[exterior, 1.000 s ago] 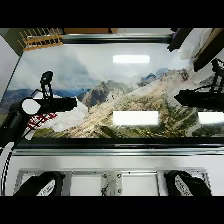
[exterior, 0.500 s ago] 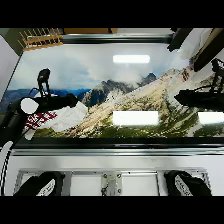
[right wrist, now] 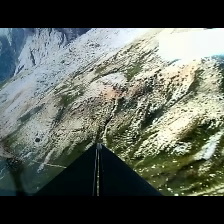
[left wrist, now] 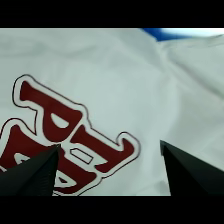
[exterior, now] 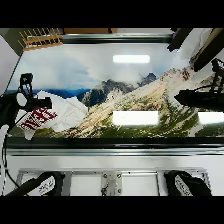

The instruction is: Fold the clothes and pants, and hang the long-sleeved shirts on hangers.

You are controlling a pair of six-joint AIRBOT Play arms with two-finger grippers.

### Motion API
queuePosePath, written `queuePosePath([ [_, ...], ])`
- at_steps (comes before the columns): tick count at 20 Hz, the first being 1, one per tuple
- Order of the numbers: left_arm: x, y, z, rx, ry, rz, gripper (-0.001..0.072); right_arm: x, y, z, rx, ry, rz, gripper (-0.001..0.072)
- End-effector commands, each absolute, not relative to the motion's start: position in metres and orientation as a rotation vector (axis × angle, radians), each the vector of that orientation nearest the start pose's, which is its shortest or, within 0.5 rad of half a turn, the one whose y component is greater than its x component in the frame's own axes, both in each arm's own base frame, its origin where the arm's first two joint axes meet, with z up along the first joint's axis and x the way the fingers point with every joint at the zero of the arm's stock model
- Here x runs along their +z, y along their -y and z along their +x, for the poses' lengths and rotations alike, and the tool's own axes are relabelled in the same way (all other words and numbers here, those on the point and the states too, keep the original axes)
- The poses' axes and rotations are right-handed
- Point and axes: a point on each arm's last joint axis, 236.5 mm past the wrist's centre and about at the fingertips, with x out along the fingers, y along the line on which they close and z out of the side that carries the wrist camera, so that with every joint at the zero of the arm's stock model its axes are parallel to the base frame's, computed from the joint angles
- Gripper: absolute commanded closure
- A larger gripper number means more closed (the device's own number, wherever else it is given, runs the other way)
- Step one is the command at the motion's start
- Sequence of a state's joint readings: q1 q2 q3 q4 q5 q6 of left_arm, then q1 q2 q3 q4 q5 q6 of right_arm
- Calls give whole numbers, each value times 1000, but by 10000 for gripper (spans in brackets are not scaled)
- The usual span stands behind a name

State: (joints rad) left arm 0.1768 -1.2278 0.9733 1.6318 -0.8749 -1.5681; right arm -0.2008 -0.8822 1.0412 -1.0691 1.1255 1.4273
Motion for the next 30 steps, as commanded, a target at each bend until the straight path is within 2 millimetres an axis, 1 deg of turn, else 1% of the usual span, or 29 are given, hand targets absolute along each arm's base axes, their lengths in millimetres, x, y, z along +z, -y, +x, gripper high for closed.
queuePosePath([
  [1, -84, -109, 367, 228, -1314, -35, -13, 135, -34, 350, 193, -880, 375, 700],
  [3, -107, -110, 361, 234, -1393, -56, -13, 135, -34, 350, 193, -880, 375, 700],
  [4, -113, -109, 358, 238, -1427, -67, -13, 135, -34, 350, 193, -880, 375, 700],
  [7, -123, -108, 353, 262, -1468, -100, -13, 135, -34, 350, 193, -881, 375, 700],
  [8, -125, -108, 351, 276, -1467, -117, 27, 134, -34, 351, 193, -883, 376, 700],
  [9, -127, -107, 348, 278, -1476, -122, 218, 133, -34, 351, 193, -885, 376, 700],
  [11, -129, -103, 342, 274, -1492, -137, 705, 133, -34, 351, 193, -885, 376, 699],
  [12, -123, -97, 346, 266, -1482, -168, 702, 133, -34, 351, 193, -885, 376, 699],
  [13, -108, -86, 358, 242, -1441, -198, 702, 133, -34, 351, 193, -884, 376, 700],
  [14, -88, -71, 372, 198, -1384, -210, 702, 133, -34, 351, 193, -885, 377, 699],
  [15, -61, -46, 389, 131, -1313, -216, 702, 133, -34, 351, 193, -885, 376, 700],
  [16, -34, -17, 403, 61, -1248, -225, 702, 133, -34, 351, 193, -885, 376, 699],
  [17, -4, 19, 414, -24, -1178, -228, 702, 133, -34, 351, 193, -884, 376, 699],
  [18, 21, 55, 420, -107, -1123, -216, 702, 133, -34, 351, 193, -885, 376, 699],
  [19, 44, 95, 422, -198, -1069, -189, 702, 133, -34, 351, 193, -885, 376, 700],
  [20, 61, 131, 421, -277, -1025, -143, 702, 133, -34, 351, 193, -885, 377, 699],
  [21, 74, 171, 416, -361, -984, -104, 702, 133, -34, 351, 193, -884, 377, 700],
  [22, 81, 204, 410, -431, -951, -74, 702, 133, -34, 351, 194, -885, 378, 700],
  [23, 84, 237, 404, -497, -927, -48, 702, 134, -34, 351, 194, -884, 378, 700],
  [25, 79, 287, 395, -584, -914, -16, 694, 134, -35, 351, 197, -883, 383, 699],
  [26, 77, 302, 396, -607, -906, -8, 429, 136, -38, 351, 208, -879, 397, 699],
  [27, 76, 311, 401, -609, -907, -19, 76, 138, -41, 352, 215, -875, 407, 699],
  [28, 77, 309, 410, -587, -921, -43, 41, 138, -41, 352, 216, -874, 408, 699],
  [29, 79, 298, 421, -560, -931, -55, 41, 138, -40, 352, 215, -874, 406, 699],
  [30, 77, 280, 433, -517, -946, -75, 41, 137, -39, 351, 210, -877, 400, 699],
])
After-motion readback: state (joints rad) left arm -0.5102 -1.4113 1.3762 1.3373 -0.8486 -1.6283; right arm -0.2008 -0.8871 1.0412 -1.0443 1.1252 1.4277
